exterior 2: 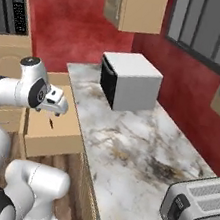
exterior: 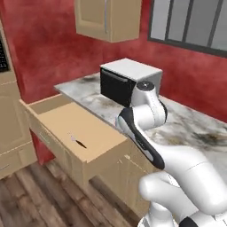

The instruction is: Organize the utensils by type. Pick up the wooden spoons from the counter and place them in the open cabinet. Then pick up the metallic utensils from the counter and place them in the open drawer.

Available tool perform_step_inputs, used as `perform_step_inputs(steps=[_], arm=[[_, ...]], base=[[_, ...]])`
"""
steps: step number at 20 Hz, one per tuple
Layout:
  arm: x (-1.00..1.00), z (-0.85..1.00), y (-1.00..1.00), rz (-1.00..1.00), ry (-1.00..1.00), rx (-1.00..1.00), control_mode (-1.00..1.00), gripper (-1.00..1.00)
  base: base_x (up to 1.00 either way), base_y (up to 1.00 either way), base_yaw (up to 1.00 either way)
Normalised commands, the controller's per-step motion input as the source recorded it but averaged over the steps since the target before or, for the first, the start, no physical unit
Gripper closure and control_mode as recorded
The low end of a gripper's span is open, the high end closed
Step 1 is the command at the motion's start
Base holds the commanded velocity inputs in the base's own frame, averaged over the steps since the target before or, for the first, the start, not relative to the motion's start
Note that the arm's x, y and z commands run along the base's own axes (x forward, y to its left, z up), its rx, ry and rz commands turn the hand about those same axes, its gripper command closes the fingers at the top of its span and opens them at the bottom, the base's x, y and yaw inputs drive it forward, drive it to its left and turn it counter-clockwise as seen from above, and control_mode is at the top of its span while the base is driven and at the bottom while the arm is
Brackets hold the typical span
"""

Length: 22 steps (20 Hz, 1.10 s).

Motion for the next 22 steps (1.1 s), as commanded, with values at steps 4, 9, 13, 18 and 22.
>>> perform_step_inputs(steps=[4,9,13,18,22], arm=[[0.0,0.0,0.0,0.0,0.0,0.0,1.0,-1.0],[0.0,0.0,0.0,0.0,0.0,0.0,1.0,-1.0],[0.0,0.0,0.0,0.0,0.0,0.0,1.0,-1.0],[0.0,0.0,0.0,0.0,0.0,0.0,1.0,-1.0],[0.0,0.0,0.0,0.0,0.0,0.0,1.0,-1.0]], base=[[-0.11,0.0,-0.97],[-0.17,0.0,-0.9],[-0.25,-0.06,-0.77],[-0.26,-0.31,-0.62],[-0.22,-0.66,-0.44]])
